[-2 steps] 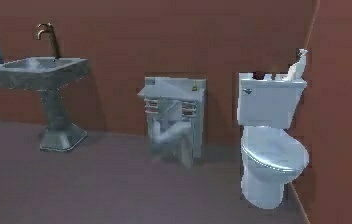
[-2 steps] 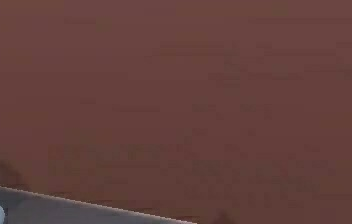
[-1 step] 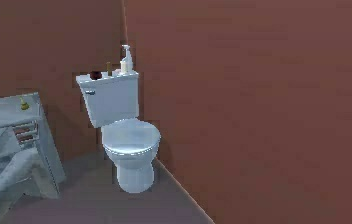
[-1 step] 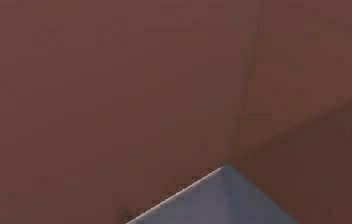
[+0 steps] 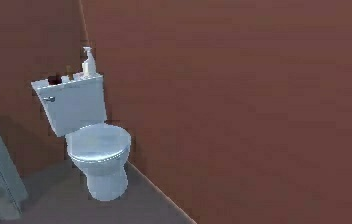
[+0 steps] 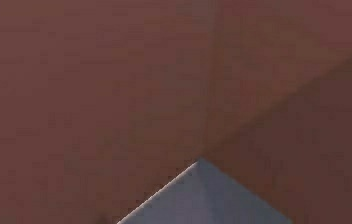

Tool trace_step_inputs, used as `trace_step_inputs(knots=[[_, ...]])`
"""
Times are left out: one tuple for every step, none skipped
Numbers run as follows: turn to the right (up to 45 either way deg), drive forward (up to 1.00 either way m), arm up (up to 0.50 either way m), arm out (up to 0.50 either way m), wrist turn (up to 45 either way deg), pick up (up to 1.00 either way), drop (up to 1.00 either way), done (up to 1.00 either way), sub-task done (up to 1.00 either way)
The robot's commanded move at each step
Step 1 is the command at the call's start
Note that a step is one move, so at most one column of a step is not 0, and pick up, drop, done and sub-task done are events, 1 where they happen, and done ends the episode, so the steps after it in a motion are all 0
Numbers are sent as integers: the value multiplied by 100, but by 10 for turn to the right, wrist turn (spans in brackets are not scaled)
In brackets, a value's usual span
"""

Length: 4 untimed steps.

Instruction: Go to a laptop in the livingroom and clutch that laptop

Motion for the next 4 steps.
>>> trace_step_inputs(knots=[[0,15,0,0,0,0,0,0,0],[-450,0,0,0,0,0,0,0,0],[-330,0,0,0,0,0,0,0,0],[0,40,0,0,0,0,0,0,0]])
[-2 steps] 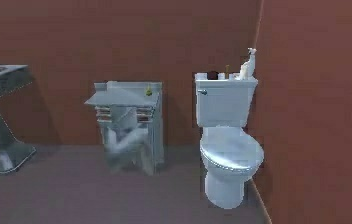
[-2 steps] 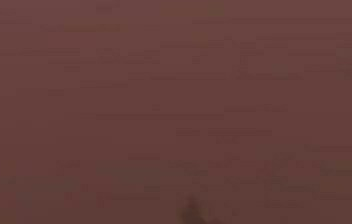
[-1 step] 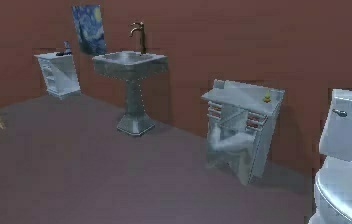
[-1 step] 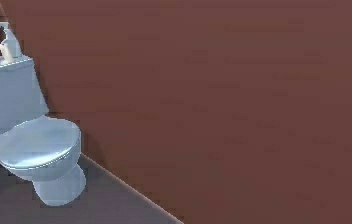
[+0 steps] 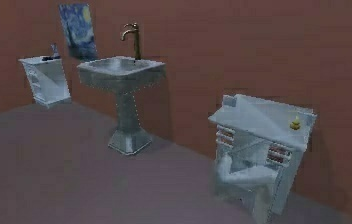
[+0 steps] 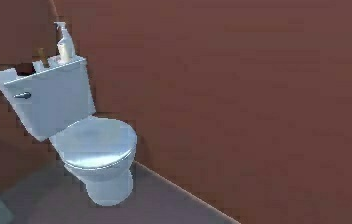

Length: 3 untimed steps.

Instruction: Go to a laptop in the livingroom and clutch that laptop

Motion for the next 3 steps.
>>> trace_step_inputs(knots=[[-450,0,0,0,0,0,0,0,0],[-90,0,0,0,0,0,0,0,0],[0,100,0,0,0,0,0,0,0]])
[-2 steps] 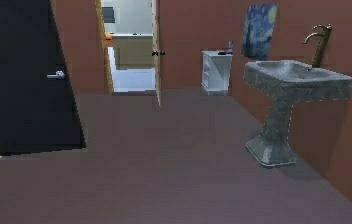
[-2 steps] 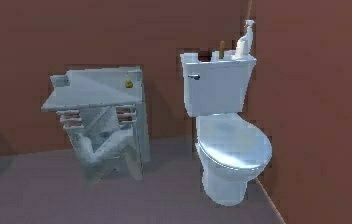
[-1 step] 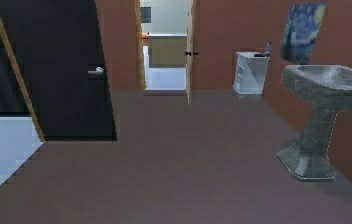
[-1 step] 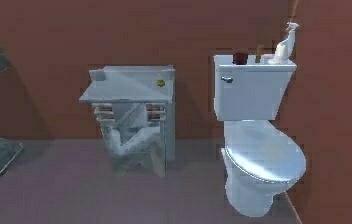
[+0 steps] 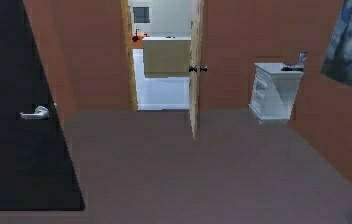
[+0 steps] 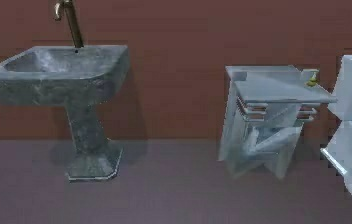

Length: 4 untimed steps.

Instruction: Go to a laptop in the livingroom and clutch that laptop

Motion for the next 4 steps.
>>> trace_step_inputs(knots=[[0,100,0,0,0,0,0,0,0],[0,40,0,0,0,0,0,0,0],[-420,0,0,0,0,0,0,0,0],[0,85,0,0,0,0,0,0,0]])
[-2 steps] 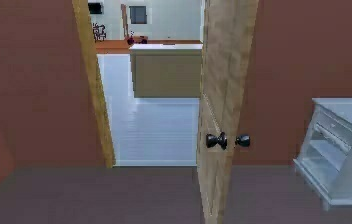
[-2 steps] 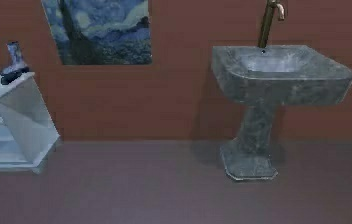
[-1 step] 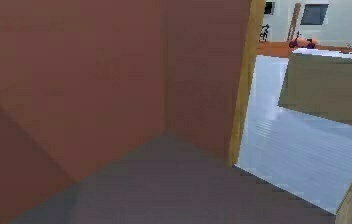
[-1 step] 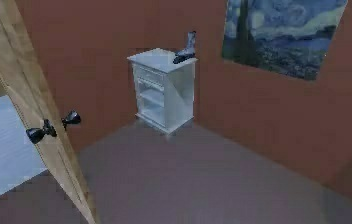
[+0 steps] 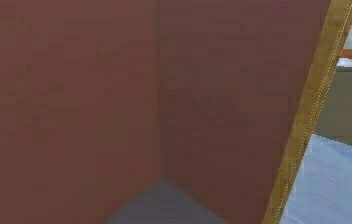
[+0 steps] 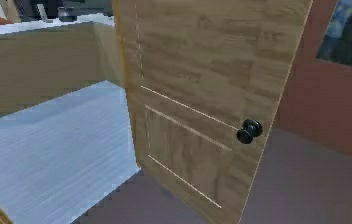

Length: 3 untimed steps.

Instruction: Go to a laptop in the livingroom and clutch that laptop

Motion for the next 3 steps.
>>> trace_step_inputs(knots=[[330,0,0,0,0,0,0,0,0],[0,40,0,0,0,0,0,0,0],[450,0,0,0,0,0,0,0,0]])
